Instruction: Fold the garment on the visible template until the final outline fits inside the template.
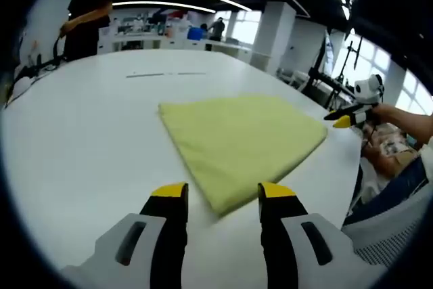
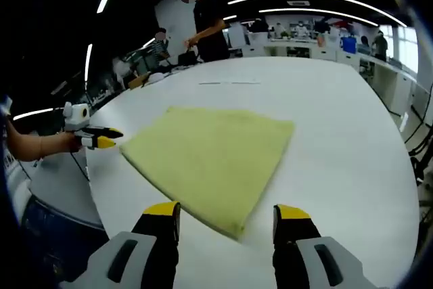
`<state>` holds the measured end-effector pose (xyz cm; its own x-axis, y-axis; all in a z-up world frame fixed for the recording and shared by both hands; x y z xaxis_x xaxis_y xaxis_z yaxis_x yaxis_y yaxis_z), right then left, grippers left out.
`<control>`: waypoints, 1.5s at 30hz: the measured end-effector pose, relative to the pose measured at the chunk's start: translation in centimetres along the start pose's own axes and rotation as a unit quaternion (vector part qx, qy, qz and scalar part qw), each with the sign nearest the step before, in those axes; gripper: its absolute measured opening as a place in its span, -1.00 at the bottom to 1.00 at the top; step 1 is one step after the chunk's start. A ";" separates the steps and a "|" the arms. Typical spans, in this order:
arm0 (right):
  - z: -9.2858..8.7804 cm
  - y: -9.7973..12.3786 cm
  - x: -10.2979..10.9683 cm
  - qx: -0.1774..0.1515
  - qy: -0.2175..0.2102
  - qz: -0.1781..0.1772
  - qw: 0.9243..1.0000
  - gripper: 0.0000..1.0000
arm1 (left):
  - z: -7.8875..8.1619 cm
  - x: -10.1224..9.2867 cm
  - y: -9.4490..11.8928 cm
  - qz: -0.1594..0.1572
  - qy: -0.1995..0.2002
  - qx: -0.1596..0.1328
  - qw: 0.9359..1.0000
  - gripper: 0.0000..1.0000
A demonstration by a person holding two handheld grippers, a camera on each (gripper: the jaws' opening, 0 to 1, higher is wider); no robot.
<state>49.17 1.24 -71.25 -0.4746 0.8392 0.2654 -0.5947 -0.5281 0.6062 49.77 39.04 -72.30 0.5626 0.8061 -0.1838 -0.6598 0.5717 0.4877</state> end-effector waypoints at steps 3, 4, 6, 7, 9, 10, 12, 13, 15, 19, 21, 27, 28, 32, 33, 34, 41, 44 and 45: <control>1.0 0.4 0.9 -0.014 0.005 0.007 1.000 0.30 | 1.2 -0.5 0.6 -0.003 0.001 -0.015 1.000 -0.05; 1.2 0.4 1.1 -0.016 0.004 0.009 1.000 0.36 | 1.6 -0.6 0.7 -0.007 0.010 -0.024 1.000 0.00; 1.7 0.7 1.7 -0.024 0.002 0.011 1.000 0.47 | 2.0 -0.8 1.0 -0.007 0.025 -0.027 0.999 0.15; 1.9 0.8 1.9 -0.026 0.001 0.011 1.000 0.53 | 2.1 -0.9 1.1 -0.005 0.022 -0.028 0.999 0.20; 2.2 1.1 2.5 -0.035 -0.003 0.013 0.999 0.71 | 2.3 -0.9 1.4 0.000 0.017 -0.025 1.000 0.28; 2.5 1.2 3.0 -0.039 -0.004 0.017 0.999 0.76 | 2.3 -1.0 1.5 -0.001 0.017 -0.023 1.000 0.31; 2.7 1.5 3.6 -0.040 0.000 0.022 0.999 0.84 | 2.4 -1.1 1.7 -0.001 0.018 -0.022 1.000 0.41; 2.8 1.6 3.8 -0.041 0.003 0.023 0.999 0.87 | 2.5 -1.1 1.9 -0.001 0.017 -0.022 1.000 0.45; 3.0 1.8 4.1 -0.044 0.012 0.022 0.999 0.98 | 2.7 -1.2 2.2 0.004 0.011 -0.015 1.000 0.51; 3.6 2.6 4.6 -0.052 0.026 0.017 0.998 0.98 | 3.1 -1.5 2.7 0.004 -0.004 -0.018 1.000 0.64; 4.0 2.9 4.8 -0.059 0.024 0.017 0.998 0.98 | 3.5 -1.8 3.0 0.004 -0.005 -0.026 1.000 0.69; 4.6 3.5 5.5 -0.073 0.033 0.015 0.997 0.98 | 4.2 -2.3 3.7 0.007 -0.020 -0.039 0.999 0.88; 4.6 3.4 5.3 -0.071 0.034 0.015 0.997 0.98 | 4.2 -2.4 3.8 0.006 -0.022 -0.040 0.999 0.91; 4.5 3.4 5.6 -0.070 0.045 0.013 0.996 0.98 | 4.5 -2.4 4.2 0.006 -0.018 -0.050 0.999 0.98; 4.5 3.4 5.6 -0.070 0.047 0.013 0.996 0.98 | 4.5 -2.4 4.3 0.005 -0.019 -0.050 0.999 0.98; 4.5 3.5 5.8 -0.071 0.048 0.014 0.996 0.98 | 4.4 -2.4 4.4 0.005 -0.020 -0.049 0.999 0.98; 4.9 3.7 6.5 -0.089 0.046 0.023 0.995 0.98 | 3.9 -2.5 4.7 0.011 -0.037 -0.037 0.999 0.98; 4.7 3.7 6.5 -0.086 0.050 0.022 0.995 0.98 | 3.7 -2.4 4.7 0.013 -0.028 -0.037 0.999 0.98; 4.7 3.7 6.6 -0.087 0.050 0.023 0.995 0.98 | 3.7 -2.5 4.6 0.013 -0.027 -0.037 0.999 0.98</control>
<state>46.88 5.40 -63.75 -0.5607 0.8014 0.2081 -0.6701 -0.5868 0.4546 47.16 39.13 -66.45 0.5691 0.8127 -0.1250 -0.7089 0.5619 0.4262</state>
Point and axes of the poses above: the point that each gripper's makers call its tool centre point, and the gripper's own axes: y roughly backward along the fingers, x roughly to its left, z roughly out of its top, the point moved 4 cm from there along y, roughly backward along the fingers, and after that the axes turned 4 degrees about -y, right-handed, at the moved point
